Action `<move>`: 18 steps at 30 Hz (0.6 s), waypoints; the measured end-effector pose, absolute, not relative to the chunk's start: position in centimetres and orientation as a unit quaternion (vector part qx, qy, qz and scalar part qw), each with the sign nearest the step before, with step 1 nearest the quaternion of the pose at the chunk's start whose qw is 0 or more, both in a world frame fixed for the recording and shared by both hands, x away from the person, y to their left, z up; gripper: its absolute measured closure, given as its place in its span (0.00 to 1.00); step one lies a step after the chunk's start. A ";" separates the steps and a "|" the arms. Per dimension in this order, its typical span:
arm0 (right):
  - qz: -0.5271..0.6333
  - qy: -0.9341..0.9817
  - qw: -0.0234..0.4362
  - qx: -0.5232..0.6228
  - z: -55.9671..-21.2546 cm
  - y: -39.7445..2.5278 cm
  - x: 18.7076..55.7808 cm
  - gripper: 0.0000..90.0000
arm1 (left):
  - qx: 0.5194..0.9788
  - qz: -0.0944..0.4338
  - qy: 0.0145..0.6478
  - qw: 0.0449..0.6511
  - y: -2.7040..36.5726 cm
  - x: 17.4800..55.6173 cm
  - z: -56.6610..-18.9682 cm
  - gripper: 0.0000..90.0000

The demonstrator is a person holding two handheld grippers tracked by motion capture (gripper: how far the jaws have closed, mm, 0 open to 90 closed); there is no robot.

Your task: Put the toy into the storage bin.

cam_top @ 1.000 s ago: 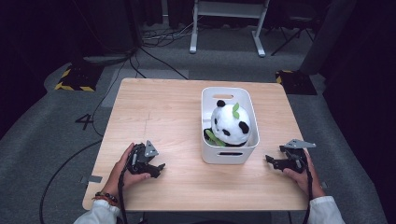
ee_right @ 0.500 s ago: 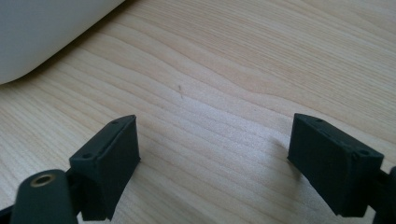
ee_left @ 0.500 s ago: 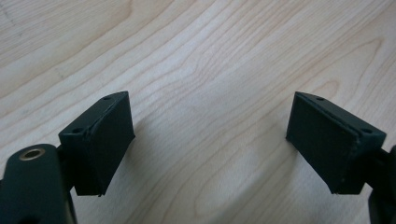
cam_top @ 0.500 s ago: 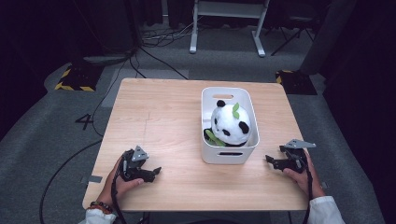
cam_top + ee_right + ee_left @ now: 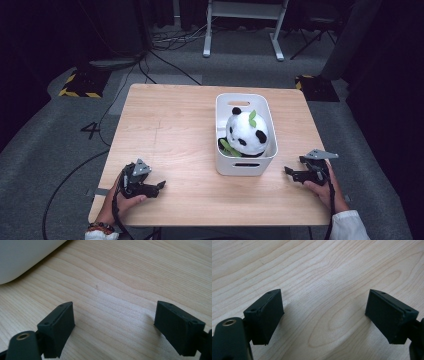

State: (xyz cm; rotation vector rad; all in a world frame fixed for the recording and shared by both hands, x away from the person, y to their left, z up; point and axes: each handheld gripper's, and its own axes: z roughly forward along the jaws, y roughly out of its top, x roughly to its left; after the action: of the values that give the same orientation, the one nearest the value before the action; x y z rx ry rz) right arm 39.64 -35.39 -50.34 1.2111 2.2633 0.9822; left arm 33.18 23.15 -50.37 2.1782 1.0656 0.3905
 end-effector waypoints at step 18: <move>0.350 0.808 0.195 0.432 -50.4 -35.3 39.7 0.17 | 0.836 0.150 0.408 0.335 23.2 33.3 -50.4 0.17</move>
State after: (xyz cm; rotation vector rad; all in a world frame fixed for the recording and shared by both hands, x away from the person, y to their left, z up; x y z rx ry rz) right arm 39.74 -35.29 -50.35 1.2102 2.2638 0.9815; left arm 33.31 23.17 -50.35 2.1811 1.0654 0.3905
